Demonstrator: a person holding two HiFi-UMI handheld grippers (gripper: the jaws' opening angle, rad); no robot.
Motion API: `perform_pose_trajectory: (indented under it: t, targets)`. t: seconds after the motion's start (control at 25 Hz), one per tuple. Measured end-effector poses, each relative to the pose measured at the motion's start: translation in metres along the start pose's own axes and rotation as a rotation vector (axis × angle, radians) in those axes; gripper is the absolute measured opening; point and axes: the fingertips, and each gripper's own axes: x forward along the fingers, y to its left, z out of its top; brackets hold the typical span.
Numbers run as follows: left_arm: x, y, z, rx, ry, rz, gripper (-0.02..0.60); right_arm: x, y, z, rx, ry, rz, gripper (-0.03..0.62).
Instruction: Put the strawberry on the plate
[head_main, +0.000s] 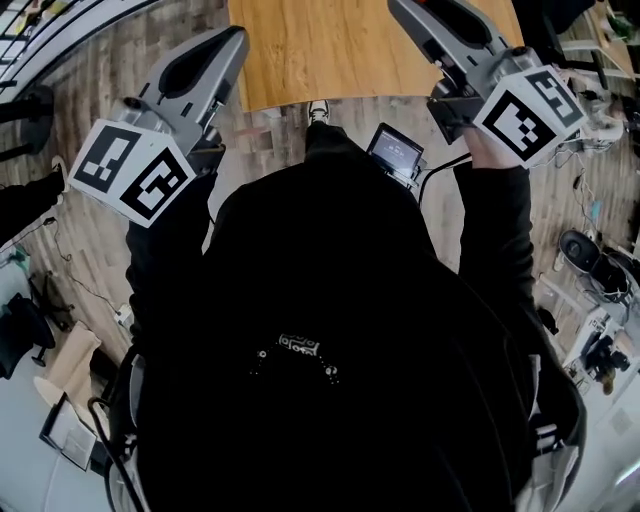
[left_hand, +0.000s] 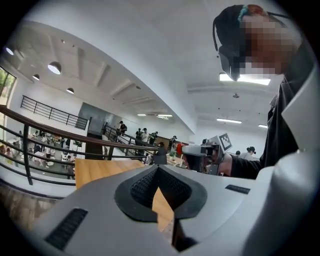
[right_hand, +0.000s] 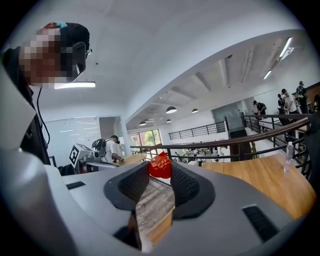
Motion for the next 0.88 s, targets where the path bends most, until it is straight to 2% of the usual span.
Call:
perform_pose_trajectory:
  t: [0.2, 0.32, 0.52, 0.76, 0.88]
  targets:
    - [-0.001, 0.0, 0.0, -0.003, -0.005, 0.028, 0.0, 0.007, -0.005, 0.009, -0.028, -0.01, 0.027, 0.143]
    - [0.015, 0.001, 0.001, -0.006, 0.004, 0.022, 0.0, 0.011, -0.015, 0.017, -0.04, -0.016, 0.036, 0.144]
    - [0.048, 0.041, 0.018, -0.008, 0.015, 0.004, 0.0, 0.047, -0.05, 0.033, -0.019, -0.01, 0.029, 0.144]
    - [0.049, 0.09, 0.023, -0.038, 0.003, 0.034, 0.0, 0.091, -0.066, 0.026, 0.013, 0.015, 0.044, 0.144]
    - [0.042, 0.072, 0.018, -0.048, 0.013, 0.077, 0.0, 0.073, -0.057, 0.022, 0.033, 0.025, 0.073, 0.144]
